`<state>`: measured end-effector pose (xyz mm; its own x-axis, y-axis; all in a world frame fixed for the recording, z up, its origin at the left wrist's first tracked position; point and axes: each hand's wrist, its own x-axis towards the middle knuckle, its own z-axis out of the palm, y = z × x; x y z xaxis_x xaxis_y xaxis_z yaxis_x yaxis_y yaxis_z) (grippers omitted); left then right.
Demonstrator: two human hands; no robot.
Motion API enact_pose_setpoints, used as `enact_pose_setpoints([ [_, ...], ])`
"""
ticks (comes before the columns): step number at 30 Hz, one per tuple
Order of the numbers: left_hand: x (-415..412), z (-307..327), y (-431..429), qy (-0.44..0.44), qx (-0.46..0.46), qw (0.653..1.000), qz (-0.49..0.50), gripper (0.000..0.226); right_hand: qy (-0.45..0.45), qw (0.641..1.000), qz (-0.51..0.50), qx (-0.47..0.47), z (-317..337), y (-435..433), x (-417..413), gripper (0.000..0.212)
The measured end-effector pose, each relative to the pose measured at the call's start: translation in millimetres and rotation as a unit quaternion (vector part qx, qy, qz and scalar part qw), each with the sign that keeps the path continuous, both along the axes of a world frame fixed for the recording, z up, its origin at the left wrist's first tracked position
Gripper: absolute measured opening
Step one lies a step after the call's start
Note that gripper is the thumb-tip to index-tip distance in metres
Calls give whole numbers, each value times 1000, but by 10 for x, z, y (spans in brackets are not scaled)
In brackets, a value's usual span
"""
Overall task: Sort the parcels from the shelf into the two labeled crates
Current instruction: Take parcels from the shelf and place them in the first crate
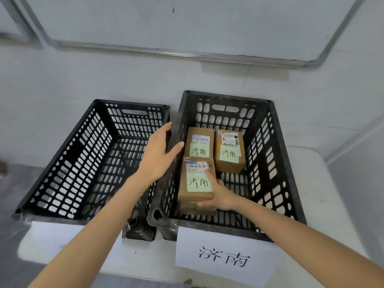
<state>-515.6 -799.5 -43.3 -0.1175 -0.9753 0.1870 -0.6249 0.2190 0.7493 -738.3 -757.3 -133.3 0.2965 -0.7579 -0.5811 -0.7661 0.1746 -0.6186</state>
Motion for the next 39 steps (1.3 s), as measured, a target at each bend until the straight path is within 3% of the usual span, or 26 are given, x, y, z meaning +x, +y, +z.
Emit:
enact_pose_setpoints([
  [7, 78, -63, -39, -99, -32, 994, -23, 71, 0, 1000, -14, 25, -304, -24, 184, 127],
  [16, 113, -143, -57, -112, -28, 993, -26, 69, 63, 997, 1, 38, -534, -98, 222, 127],
  [24, 122, -117, 36, -127, -32, 991, -28, 70, 162, 980, 97, 60, -320, -222, 77, 126],
  [29, 127, -36, 163, -179, -39, 983, -27, 72, 240, 965, 101, -27, 19, -325, 64, 101],
  [39, 234, 342, 674, -227, -33, 972, 58, 72, 198, 945, 70, -249, 1125, -50, 129, 85],
])
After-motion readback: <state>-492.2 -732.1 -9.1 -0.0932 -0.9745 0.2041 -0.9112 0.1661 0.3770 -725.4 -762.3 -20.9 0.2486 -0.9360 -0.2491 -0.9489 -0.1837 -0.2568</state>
